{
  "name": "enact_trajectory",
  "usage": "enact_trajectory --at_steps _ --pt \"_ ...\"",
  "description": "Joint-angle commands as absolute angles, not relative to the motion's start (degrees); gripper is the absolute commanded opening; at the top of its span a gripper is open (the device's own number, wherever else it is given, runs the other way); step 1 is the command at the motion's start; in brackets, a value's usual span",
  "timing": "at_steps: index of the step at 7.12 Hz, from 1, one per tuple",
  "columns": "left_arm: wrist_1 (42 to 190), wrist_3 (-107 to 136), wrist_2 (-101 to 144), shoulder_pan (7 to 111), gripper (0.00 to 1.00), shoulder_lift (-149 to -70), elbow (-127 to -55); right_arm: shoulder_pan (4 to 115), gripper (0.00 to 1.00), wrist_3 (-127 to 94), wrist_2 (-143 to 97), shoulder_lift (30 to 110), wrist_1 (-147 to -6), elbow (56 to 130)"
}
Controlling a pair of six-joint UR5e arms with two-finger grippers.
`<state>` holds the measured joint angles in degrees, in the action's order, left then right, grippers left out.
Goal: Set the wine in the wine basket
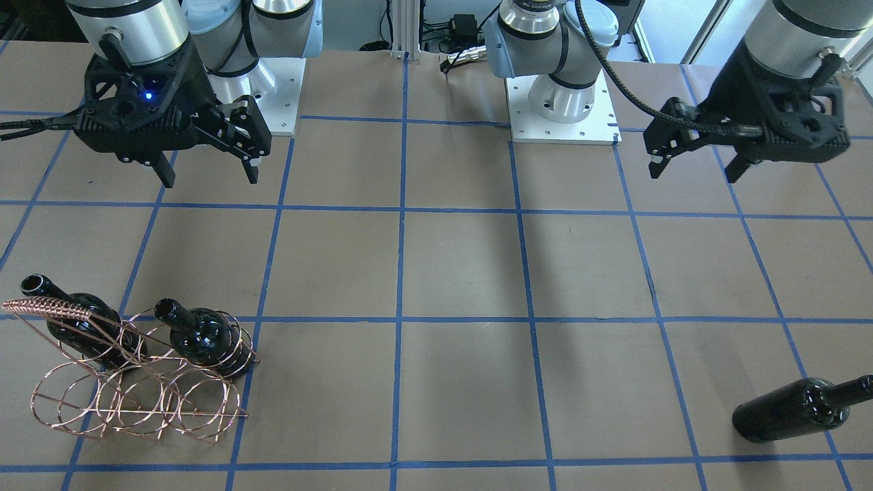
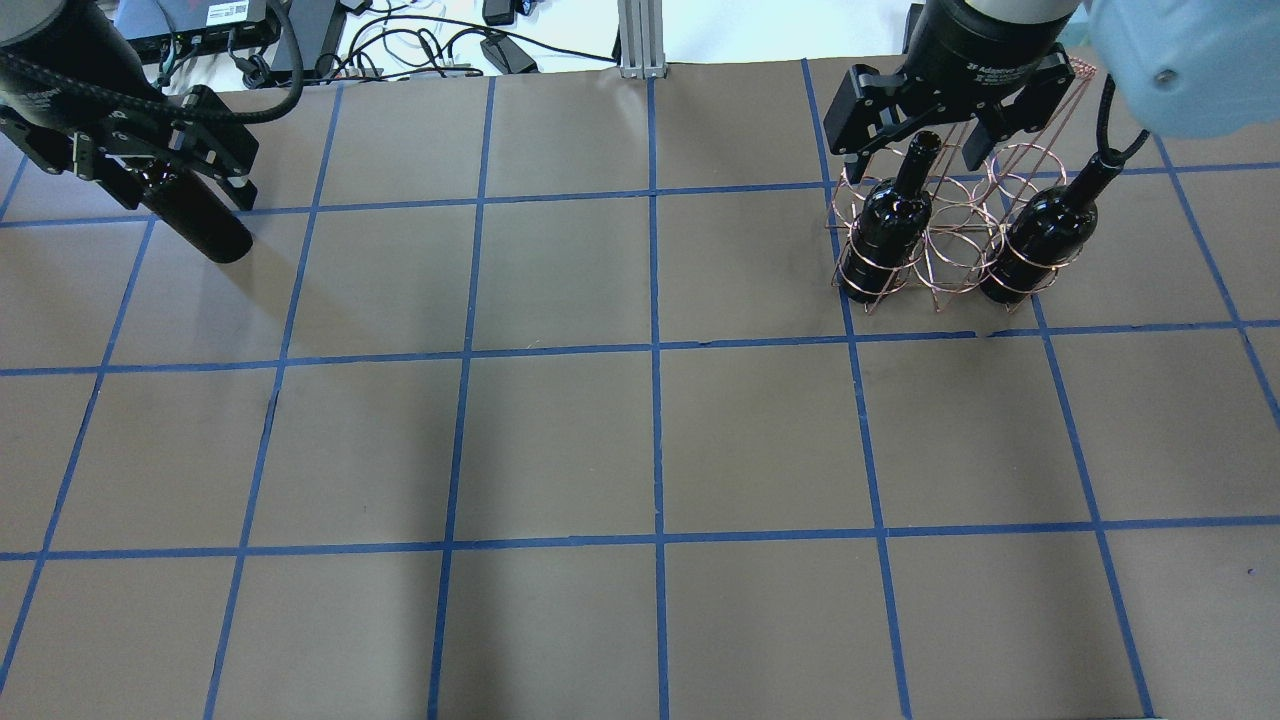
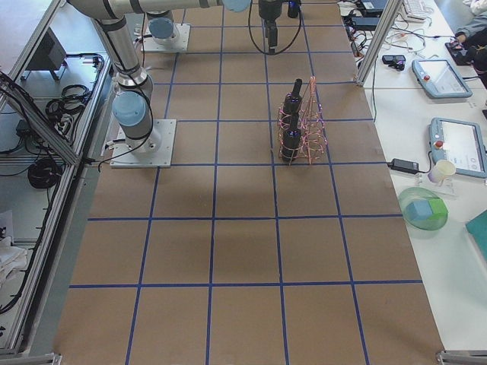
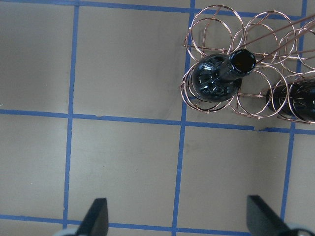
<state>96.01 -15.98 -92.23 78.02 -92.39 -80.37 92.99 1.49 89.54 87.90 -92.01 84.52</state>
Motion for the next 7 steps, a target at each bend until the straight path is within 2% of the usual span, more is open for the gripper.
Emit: enact_trajectory --at_steps 1,3,7 --pt "95.54 -22.48 -92.29 71.06 1.0 -99.19 -71.77 92.99 1.0 1.49 89.47 87.98 -92.02 84.55" --pt "95.01 -29.77 -92.11 65.94 1.0 -105.18 -66.47 92.99 1.0 1.58 89.56 87.89 -91.94 84.55" --pt "85.63 -32.96 -90.28 61.96 1.0 -114.85 -64.43 93.08 1.0 1.76 89.56 87.98 -92.2 84.55"
